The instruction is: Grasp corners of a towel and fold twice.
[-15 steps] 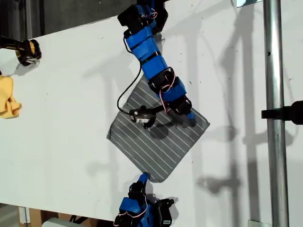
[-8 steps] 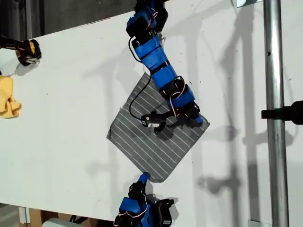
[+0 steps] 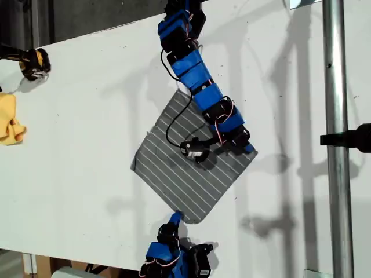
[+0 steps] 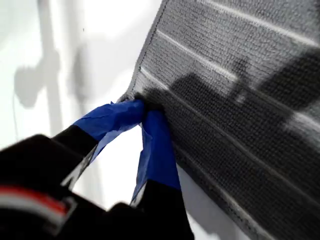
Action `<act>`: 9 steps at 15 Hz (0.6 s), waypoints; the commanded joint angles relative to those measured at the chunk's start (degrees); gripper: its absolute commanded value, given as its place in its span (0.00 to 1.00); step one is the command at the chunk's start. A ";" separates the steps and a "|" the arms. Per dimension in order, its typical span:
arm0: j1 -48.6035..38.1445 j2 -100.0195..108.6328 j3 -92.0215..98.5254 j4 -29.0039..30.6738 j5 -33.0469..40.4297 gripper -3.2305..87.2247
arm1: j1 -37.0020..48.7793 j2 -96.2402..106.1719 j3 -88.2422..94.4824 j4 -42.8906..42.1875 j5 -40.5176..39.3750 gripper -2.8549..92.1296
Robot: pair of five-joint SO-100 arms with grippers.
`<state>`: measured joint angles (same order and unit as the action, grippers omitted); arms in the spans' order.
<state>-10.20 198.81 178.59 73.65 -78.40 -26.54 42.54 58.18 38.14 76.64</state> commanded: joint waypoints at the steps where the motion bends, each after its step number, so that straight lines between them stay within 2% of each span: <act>1: 0.44 0.35 0.18 0.26 0.53 0.01 | -1.49 2.64 1.32 3.43 1.32 0.03; 6: 0.44 0.35 0.18 0.26 0.62 0.01 | -4.22 17.40 21.88 7.56 8.00 0.03; 9: 0.44 0.35 0.18 0.18 0.70 0.01 | -4.92 19.69 22.41 11.43 8.53 0.03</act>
<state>-10.20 198.81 178.59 73.65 -77.87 -30.41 58.71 80.42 47.55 84.64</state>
